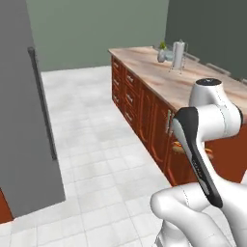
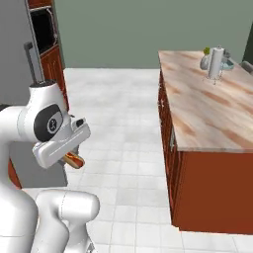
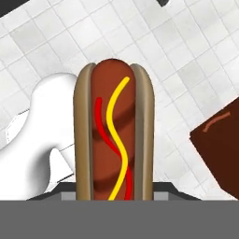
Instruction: Place the cold items (corn and squash) from the fridge in one tupperware on the dining counter. Place the warm items (hot dog and kebab skewer) in the stove area in another tupperware.
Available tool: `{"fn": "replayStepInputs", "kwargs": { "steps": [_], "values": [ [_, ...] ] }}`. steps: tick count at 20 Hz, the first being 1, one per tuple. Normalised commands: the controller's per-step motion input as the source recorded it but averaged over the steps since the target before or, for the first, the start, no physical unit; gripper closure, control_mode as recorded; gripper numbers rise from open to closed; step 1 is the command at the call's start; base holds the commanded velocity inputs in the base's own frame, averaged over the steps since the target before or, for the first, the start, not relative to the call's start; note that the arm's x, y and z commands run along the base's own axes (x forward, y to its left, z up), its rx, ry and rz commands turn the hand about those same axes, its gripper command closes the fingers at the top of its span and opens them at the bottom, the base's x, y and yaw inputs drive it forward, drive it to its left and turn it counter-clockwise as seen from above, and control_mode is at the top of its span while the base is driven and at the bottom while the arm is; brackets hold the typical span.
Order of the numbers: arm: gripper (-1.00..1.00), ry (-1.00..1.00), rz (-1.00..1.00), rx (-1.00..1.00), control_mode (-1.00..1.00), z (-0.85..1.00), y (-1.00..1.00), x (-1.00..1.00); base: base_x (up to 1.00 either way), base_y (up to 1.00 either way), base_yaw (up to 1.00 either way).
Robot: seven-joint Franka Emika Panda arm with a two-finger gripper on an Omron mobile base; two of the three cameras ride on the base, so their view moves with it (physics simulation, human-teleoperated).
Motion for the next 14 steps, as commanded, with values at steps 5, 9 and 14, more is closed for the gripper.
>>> {"fn": "replayStepInputs", "kwargs": {
  "steps": [5,9,14],
  "values": [
    [1.0,0.0,0.0,0.0,1.0,0.0,0.0,0.0,0.07,-0.94,-0.69],
    [1.0,0.0,0.0,0.0,1.0,0.0,0.0,0.0,0.55,-1.0,-0.34],
    [1.0,0.0,0.0,0.0,1.0,0.0,0.0,0.0,1.0,-1.0,-0.03]
  ]
}}
